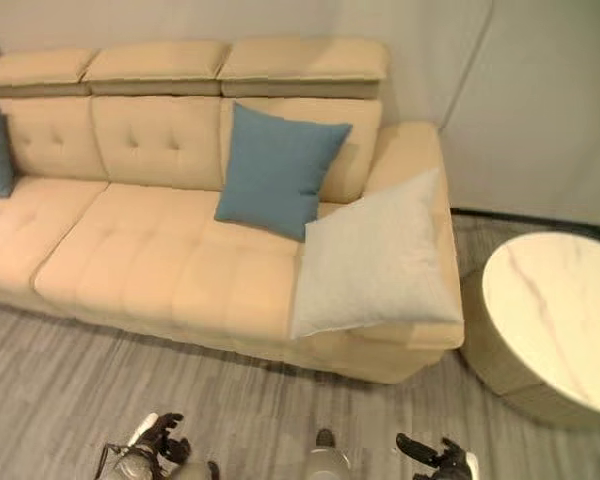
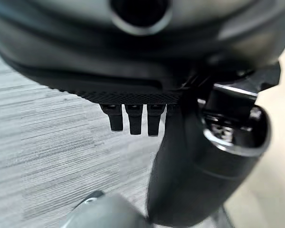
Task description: Pick up all the scattered cushions and arrange them neatly on the sofa.
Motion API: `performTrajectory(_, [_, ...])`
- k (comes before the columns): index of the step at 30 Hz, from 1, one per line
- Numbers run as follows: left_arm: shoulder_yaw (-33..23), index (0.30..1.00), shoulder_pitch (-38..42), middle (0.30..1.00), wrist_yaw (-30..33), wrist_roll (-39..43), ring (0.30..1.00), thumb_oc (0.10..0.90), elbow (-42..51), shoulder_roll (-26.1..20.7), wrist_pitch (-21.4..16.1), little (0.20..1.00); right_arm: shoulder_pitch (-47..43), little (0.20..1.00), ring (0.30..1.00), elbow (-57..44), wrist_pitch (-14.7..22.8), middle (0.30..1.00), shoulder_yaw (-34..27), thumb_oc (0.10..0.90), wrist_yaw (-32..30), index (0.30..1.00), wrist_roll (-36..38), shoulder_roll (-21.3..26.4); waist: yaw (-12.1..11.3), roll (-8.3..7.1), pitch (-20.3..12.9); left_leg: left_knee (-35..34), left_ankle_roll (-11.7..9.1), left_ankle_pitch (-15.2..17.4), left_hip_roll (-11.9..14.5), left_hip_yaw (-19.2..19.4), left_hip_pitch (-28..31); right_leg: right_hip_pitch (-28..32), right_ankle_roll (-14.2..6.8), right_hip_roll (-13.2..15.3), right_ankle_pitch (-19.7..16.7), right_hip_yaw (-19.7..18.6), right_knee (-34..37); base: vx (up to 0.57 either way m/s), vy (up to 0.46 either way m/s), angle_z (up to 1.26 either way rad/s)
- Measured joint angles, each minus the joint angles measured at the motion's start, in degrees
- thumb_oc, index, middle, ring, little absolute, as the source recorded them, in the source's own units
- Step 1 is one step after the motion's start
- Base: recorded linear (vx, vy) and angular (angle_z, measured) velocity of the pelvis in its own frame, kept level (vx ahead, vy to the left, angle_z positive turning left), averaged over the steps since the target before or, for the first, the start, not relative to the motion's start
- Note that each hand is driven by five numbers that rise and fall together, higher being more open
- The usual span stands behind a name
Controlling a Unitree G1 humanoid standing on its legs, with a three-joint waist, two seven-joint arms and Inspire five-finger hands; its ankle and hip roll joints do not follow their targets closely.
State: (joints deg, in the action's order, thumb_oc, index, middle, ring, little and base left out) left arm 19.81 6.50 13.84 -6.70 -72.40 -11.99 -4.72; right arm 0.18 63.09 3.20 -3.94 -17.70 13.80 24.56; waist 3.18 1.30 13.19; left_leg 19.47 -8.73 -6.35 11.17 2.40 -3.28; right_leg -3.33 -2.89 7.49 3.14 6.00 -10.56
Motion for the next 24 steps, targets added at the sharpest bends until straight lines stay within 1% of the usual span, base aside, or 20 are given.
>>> performTrajectory(1, [0.11, 0.900, -0.59, 0.900, 0.51, 0.11, 0.900, 0.800, 0.54, 0.53, 0.03, 0.900, 0.42, 0.900, 0.900, -3.32, 0.83, 0.900, -0.64, 0.800, -1.94, 0.900, 0.05, 1.63, -0.07, 0.58, -0.26, -1.60, -0.12, 1.83, -0.89, 0.17, 0.17, 0.58, 0.60, -0.33, -0.28, -0.21, 1.35, 0.17, -0.016, 0.00])
performTrajectory(2, [0.19, 0.900, -1.15, 0.900, 0.52, 0.25, 0.900, 0.800, 1.18, 0.90, 0.03, 0.900, 1.13, 0.900, 0.900, -5.64, 1.21, 0.900, -1.47, 0.800, -2.90, 0.900, 0.07, 2.34, -0.10, 0.93, -0.47, -4.59, 0.25, 3.06, -1.63, 0.29, 0.69, 0.75, 1.20, -0.36, -0.67, -0.35, 2.34, 0.19, -0.005, 0.06])
performTrajectory(3, [0.21, 0.900, -1.49, 0.900, 0.58, 0.54, 0.900, 0.800, 1.69, 1.44, 0.04, 0.900, 2.35, 0.900, 0.900, -8.99, 1.88, 0.900, -3.09, 0.800, -4.68, 0.900, 0.12, 2.55, -0.07, 1.32, -0.67, -10.25, 0.80, 3.43, -3.10, 0.47, 0.87, 1.62, 2.14, -0.80, -1.50, -0.38, 4.35, 0.17, -0.006, 0.21])
performTrajectory(4, [0.21, 0.900, -1.44, 0.900, 0.84, 0.50, 0.900, 0.800, 1.79, 1.62, 0.01, 0.900, 3.84, 0.900, 0.900, -12.74, 1.50, 0.900, -3.63, 0.800, -6.65, 0.900, -0.53, 2.42, -0.15, 1.42, -0.57, -15.11, 0.65, 3.31, -3.97, -0.44, 0.96, 2.60, 2.66, -1.58, -2.44, -0.91, 5.95, 0.22, 0.020, 0.25])
performTrajectory(5, [0.23, 0.900, -1.42, 0.900, 0.88, 0.47, 0.900, 0.800, 1.91, 1.69, -0.02, 0.900, 4.72, 0.900, 0.900, -14.62, 1.47, 0.900, -3.98, 0.800, -7.36, 0.900, -1.37, 2.42, -0.37, 1.58, -0.56, -17.07, 0.91, 3.19, -4.22, -0.97, 1.15, 2.80, 2.66, -1.99, -2.45, -0.99, 6.34, 0.19, 0.054, 0.03])
performTrajectory(7, [0.26, 0.900, -1.99, 0.900, 1.09, 0.40, 0.900, 0.800, 2.39, 1.88, -0.01, 0.900, 5.33, 0.900, 0.900, -18.46, 1.66, 0.900, -5.69, 0.800, -9.43, 0.900, -4.29, 2.68, -0.96, 3.00, -0.21, -20.31, 1.00, 3.17, -4.24, -2.92, 2.29, 4.77, 2.68, -3.97, -2.93, -1.80, 8.23, 0.18, 0.066, -0.34])
performTrajectory(8, [0.42, 0.900, -2.79, 0.900, 1.06, -0.24, 0.900, 0.800, 2.17, 2.38, 0.08, 0.900, 4.98, 0.900, 0.900, -19.44, 1.75, 0.900, -6.25, 0.800, -10.42, 0.900, -5.09, 3.74, -0.60, 4.59, -0.52, -20.91, 1.56, 3.52, -4.10, -2.82, 3.19, 6.19, 2.18, -5.12, -3.27, -1.68, 9.54, 0.15, 0.069, -0.35])
performTrajectory(9, [0.49, 0.900, -3.37, 0.900, 1.01, -0.31, 0.900, 0.800, 2.19, 2.81, 0.06, 0.900, 4.75, 0.900, 0.900, -19.94, 1.73, 0.900, -6.94, 0.800, -10.64, 0.900, -5.37, 4.72, -0.54, 5.62, -0.82, -20.92, 2.21, 4.16, -3.86, -2.85, 3.30, 6.47, 1.98, -5.64, -3.38, -1.69, 10.03, 0.13, 0.072, -0.38])
performTrajectory(10, [0.58, 0.900, -4.09, 0.900, 0.87, -0.40, 0.900, 0.800, 2.17, 3.12, 0.02, 0.900, 4.70, 0.900, 0.900, -20.07, 1.56, 0.900, -7.71, 0.800, -10.94, 0.900, -5.79, 6.89, -0.84, 6.42, -1.09, -20.67, 2.71, 2.57, -4.26, -2.67, 3.21, 7.41, 0.97, -5.61, -3.65, -2.48, 11.00, 0.10, 0.074, -0.29])
performTrajectory(11, [0.63, 0.900, -4.31, 0.900, 0.91, -0.44, 0.900, 0.800, 2.20, 2.81, -0.03, 0.900, 4.10, 0.900, 0.900, -20.10, 1.18, 0.900, -7.82, 0.800, -10.99, 0.900, -5.73, 7.86, -0.63, 6.21, -1.21, -21.19, 2.88, 2.44, -4.94, -2.59, 3.49, 7.75, 0.25, -5.05, -4.07, -2.82, 11.93, 0.10, 0.079, -0.29])
performTrajectory(13, [0.61, 0.900, -4.90, 0.900, 0.71, -0.39, 0.900, 0.800, 2.18, 2.04, 0.01, 0.900, 2.12, 0.900, 0.900, -21.18, 1.22, 0.900, -10.09, 0.800, -11.62, 0.900, -5.68, 10.91, 1.06, 5.71, -1.35, -24.18, 4.64, -0.07, -7.20, -2.37, 4.75, 8.65, -1.98, -2.93, -5.96, -3.17, 15.19, 0.05, 0.085, -0.04])
performTrajectory(14, [0.60, 0.900, -5.22, 0.900, 0.46, -0.36, 0.900, 0.800, 2.20, 1.85, 0.01, 0.900, 1.43, 0.900, 0.900, -21.38, 1.19, 0.900, -11.26, 0.800, -11.66, 0.900, -5.59, 11.47, 1.17, 5.63, -1.35, -24.77, 4.72, -0.16, -7.64, -2.27, 4.71, 8.72, -2.43, -2.53, -6.28, -3.24, 15.87, 0.00, 0.079, 0.01])
performTrajectory(16, [0.20, 0.900, -5.81, 0.900, 0.45, -0.30, 0.900, 0.800, 3.06, 1.32, -0.02, 0.900, -0.83, 0.900, 0.900, -21.40, 1.21, 0.900, -14.19, 0.800, -13.13, 0.900, -4.92, 13.50, 0.92, 5.27, -1.05, -24.59, 5.53, -0.62, -8.90, -2.15, 4.48, 8.45, -2.63, -1.23, -6.61, -3.08, 15.83, 0.00, 0.071, 0.02])
performTrajectory(17, [0.30, 0.900, -6.11, 0.900, 0.45, -0.28, 0.900, 0.800, 3.32, 1.05, -0.02, 0.900, -2.32, 0.900, 0.900, -20.89, 1.19, 0.900, -14.19, 0.800, -13.34, 0.900, -4.18, 14.36, 0.80, 4.71, -0.69, -24.62, 5.66, -0.54, -9.12, -2.28, 4.46, 8.42, -2.83, -1.23, -6.47, -3.10, 15.85, -0.04, 0.087, 0.08])
performTrajectory(18, [1.00, 0.900, -6.17, 0.900, 0.40, -0.26, 0.900, 0.800, 3.43, 0.65, -0.04, 0.900, -4.96, 0.900, 0.900, -20.44, 1.28, 0.900, -14.21, 0.800, -13.85, 0.900, -2.89, 16.16, 0.71, 4.61, -0.47, -24.60, 5.73, -0.50, -9.34, -2.68, 4.05, 8.12, -2.92, -1.12, -6.43, -2.88, 15.83, -0.07, 0.064, 0.06])
performTrajectory(19, [2.12, 0.900, -6.02, 0.900, 0.40, -0.23, 0.900, 0.800, 3.53, 0.16, -0.06, 0.900, -7.07, 0.900, 0.900, -19.33, 1.66, 0.900, -13.88, 0.800, -13.93, 0.900, -2.09, 17.39, 0.56, 4.76, -0.42, -24.64, 5.72, -0.48, -9.33, -2.83, 3.76, 7.94, -2.93, -1.07, -6.44, -2.76, 15.81, -0.05, 0.063, 0.09])
performTrajectory(21, [2.52, 0.900, -5.73, 0.900, 0.25, -0.16, 0.900, 0.800, 3.44, -0.19, -0.10, 0.900, -12.04, 0.900, 0.900, -14.95, 1.82, 0.900, -10.96, 0.800, -13.29, 0.900, 0.00, 20.17, 0.35, 4.74, -0.39, -24.59, 5.68, -0.51, -9.09, -3.10, 2.83, 7.14, -2.98, -1.18, -6.42, -2.38, 15.83, -0.02, 0.042, 0.12])
performTrajectory(22, [2.49, 0.900, -5.77, 0.900, 0.19, -0.06, 0.900, 0.800, 3.30, -0.19, -0.12, 0.900, -13.92, 0.900, 0.900, -13.91, 2.42, 0.900, -10.87, 0.800, -12.51, 0.900, 1.25, 20.92, -0.31, 4.67, -0.36, -24.60, 5.51, -0.62, -8.89, -3.60, 2.27, 6.73, -2.97, -1.34, -6.42, -1.91, 15.83, -0.02, 0.049, 0.15])
performTrajectory(24, [2.50, 0.900, -5.94, 0.900, -0.69, 0.09, 0.900, 0.800, 2.63, -0.03, -0.10, 0.900, -17.82, 0.900, 0.900, -10.23, 2.42, 0.900, -8.34, 0.800, -9.87, 0.900, 4.98, 22.51, -1.23, 4.56, -0.28, -24.62, 5.29, -0.75, -8.73, -4.18, 1.73, 6.47, -2.97, -1.54, -6.41, -1.43, 15.83, -0.01, 0.037, 0.13])
